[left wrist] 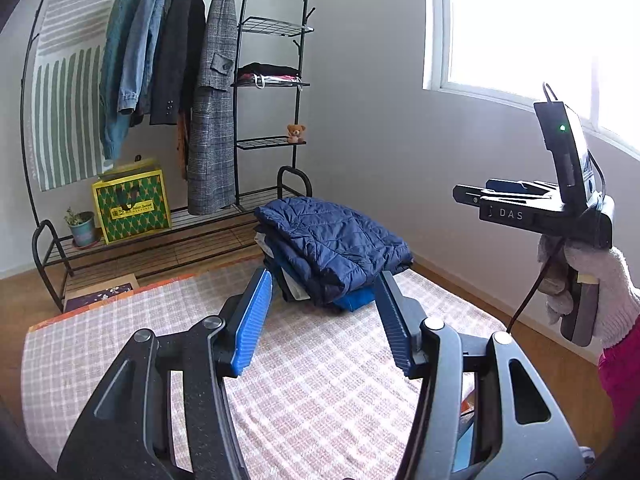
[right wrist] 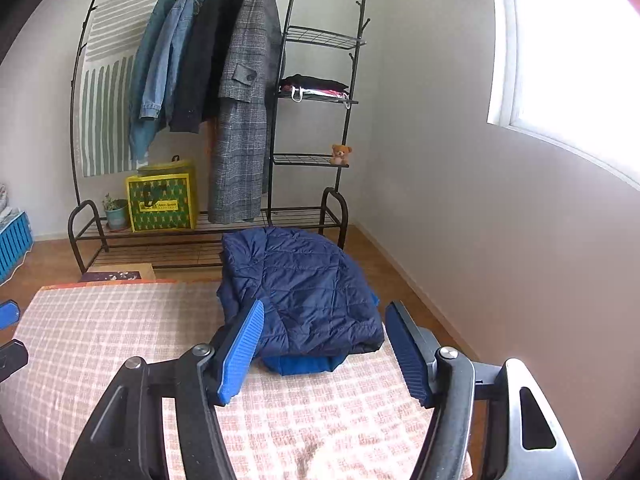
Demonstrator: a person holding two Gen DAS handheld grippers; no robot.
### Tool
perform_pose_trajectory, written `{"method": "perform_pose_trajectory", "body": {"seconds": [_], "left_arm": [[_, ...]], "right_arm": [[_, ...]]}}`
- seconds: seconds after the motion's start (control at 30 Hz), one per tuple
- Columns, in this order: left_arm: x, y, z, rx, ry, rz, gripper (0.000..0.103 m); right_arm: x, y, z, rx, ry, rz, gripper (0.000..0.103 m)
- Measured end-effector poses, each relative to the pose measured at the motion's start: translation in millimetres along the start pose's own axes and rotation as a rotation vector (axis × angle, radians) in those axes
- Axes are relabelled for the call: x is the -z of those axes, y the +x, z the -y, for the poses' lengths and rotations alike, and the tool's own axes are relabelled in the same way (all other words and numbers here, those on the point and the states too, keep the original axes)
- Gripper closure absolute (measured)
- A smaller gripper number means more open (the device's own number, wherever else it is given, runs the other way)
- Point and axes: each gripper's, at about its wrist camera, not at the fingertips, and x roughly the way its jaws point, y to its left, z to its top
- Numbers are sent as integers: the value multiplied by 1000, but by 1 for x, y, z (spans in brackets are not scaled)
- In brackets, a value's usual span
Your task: Fold large clothes
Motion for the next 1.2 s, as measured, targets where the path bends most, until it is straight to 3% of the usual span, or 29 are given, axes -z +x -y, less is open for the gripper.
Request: {"method": "perform_pose_trajectory", "body": {"seconds": [0.23, 0.47, 0.7, 0.77, 0.93, 1.0, 1.2], "left_arm": [[24, -24, 0, -30, 3, 15, 45], [43, -30, 5, -40, 13, 25, 41], [58, -18, 9, -39, 45, 6, 26], [63, -13, 8, -44, 45, -1, 21], [73, -1, 4, -53, 36, -33, 15], [75, 1, 3, -53, 36, -35, 8], [76, 6, 2, -69, 38, -41, 1]], "right_arm": [[38, -32, -15, -11, 48, 30, 33], [69, -32, -25, -9, 82, 43, 31], [90, -10, -21, 5, 107, 12, 26], [95, -5, -20, 14, 118, 13, 15], [108, 8, -25, 54, 111, 9, 4], [110, 12, -28, 52, 98, 4, 4], [111, 14, -36, 69, 87, 21, 0]]}}
